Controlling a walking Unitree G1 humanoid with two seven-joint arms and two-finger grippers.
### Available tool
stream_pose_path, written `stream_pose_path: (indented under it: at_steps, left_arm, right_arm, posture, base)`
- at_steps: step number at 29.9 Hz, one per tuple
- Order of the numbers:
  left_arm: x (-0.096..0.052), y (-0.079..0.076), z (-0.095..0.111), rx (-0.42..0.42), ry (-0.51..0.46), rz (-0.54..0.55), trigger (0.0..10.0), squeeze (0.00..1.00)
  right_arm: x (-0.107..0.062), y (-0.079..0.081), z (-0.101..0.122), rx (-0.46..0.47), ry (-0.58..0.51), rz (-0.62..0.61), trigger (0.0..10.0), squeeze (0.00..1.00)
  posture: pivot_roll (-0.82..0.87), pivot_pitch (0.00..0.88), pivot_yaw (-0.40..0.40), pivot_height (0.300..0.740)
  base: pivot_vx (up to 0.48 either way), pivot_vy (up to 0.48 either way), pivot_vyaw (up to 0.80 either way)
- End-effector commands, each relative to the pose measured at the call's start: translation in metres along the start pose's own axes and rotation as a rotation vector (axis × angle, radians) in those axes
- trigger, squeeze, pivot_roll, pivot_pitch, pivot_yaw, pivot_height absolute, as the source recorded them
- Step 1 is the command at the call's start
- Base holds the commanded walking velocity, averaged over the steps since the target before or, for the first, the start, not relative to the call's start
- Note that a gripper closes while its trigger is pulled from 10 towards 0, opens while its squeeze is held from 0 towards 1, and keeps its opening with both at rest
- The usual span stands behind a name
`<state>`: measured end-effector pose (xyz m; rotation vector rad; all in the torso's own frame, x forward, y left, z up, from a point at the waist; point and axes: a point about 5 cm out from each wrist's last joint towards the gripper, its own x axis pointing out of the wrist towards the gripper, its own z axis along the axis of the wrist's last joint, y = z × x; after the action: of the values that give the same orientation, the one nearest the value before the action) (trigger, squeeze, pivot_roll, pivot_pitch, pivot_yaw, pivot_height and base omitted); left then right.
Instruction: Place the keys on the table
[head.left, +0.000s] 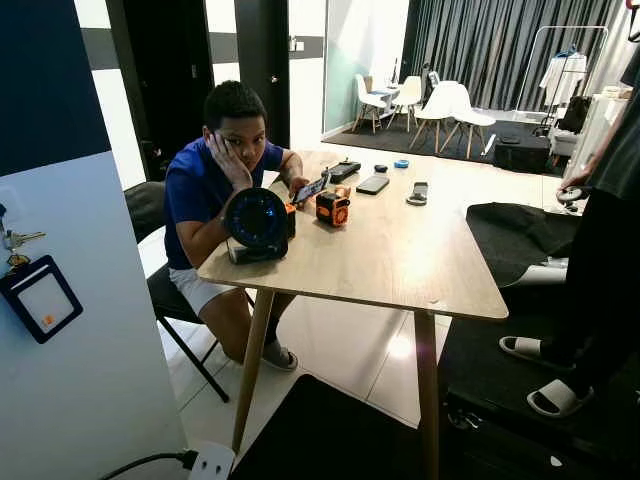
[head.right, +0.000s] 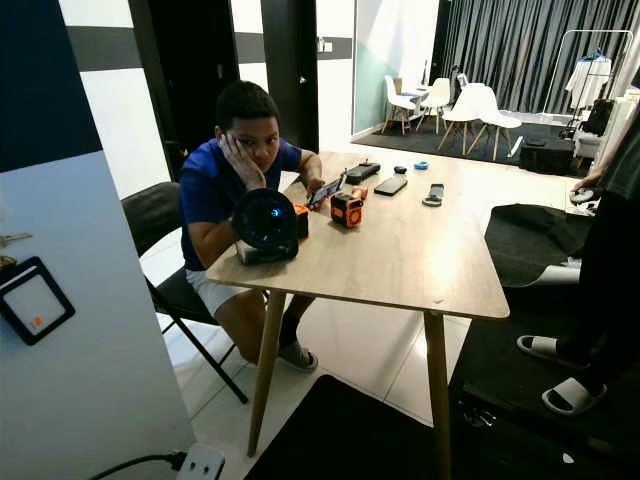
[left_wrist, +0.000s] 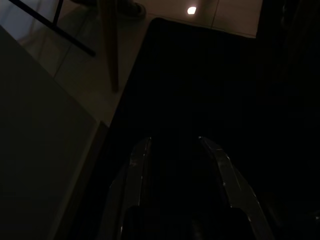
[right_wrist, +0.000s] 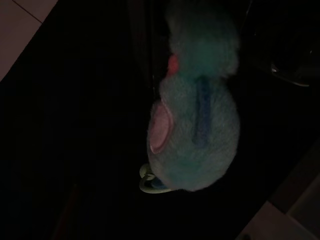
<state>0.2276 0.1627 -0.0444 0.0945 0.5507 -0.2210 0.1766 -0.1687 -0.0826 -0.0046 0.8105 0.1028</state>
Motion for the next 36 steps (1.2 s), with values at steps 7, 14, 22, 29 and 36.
stream_pose_path:
  at_steps: [7, 14, 22, 29, 36]
  left_arm:
    - [-0.0002, -0.0036, -0.0028, -0.031, 0.015, -0.018, 10.0, 0.0]
    - [-0.0006, -0.0033, -0.0024, -0.031, 0.007, -0.022, 10.0, 0.0]
    - [-0.0008, -0.0045, -0.0017, -0.035, -0.001, -0.041, 10.0, 0.0]
    - [-0.0014, -0.0052, -0.0023, -0.044, -0.002, -0.05, 10.0, 0.0]
    - [-0.0018, -0.0059, -0.0026, -0.051, -0.005, -0.055, 10.0, 0.0]
  right_arm:
    - [0.0, -0.0009, 0.0006, 0.005, -0.003, -0.004, 10.0, 0.0]
    - [0.0, -0.0006, 0.0, 0.007, 0.002, -0.004, 10.0, 0.0]
    - [-0.0001, -0.0005, -0.0005, 0.008, 0.003, -0.004, 10.0, 0.0]
    - [-0.0004, -0.0006, -0.0008, 0.007, 0.002, -0.002, 10.0, 0.0]
    - [-0.0006, -0.0008, -0.0015, 0.008, 0.004, -0.002, 10.0, 0.0]
  posture:
    - [0.06, 0.0, 0.008, 0.74]
    - [0.07, 0.0, 0.009, 0.74]
    - [0.07, 0.0, 0.009, 0.74]
    - [0.07, 0.0, 0.008, 0.74]
    - [0.07, 0.0, 0.007, 0.74]
  base:
    - [0.0, 0.0, 0.0]
    - [0.0, 0.0, 0.0]
    - [0.0, 0.0, 0.0]
    - [0.191, 0.0, 0.0]
    - [0.314, 0.0, 0.0]
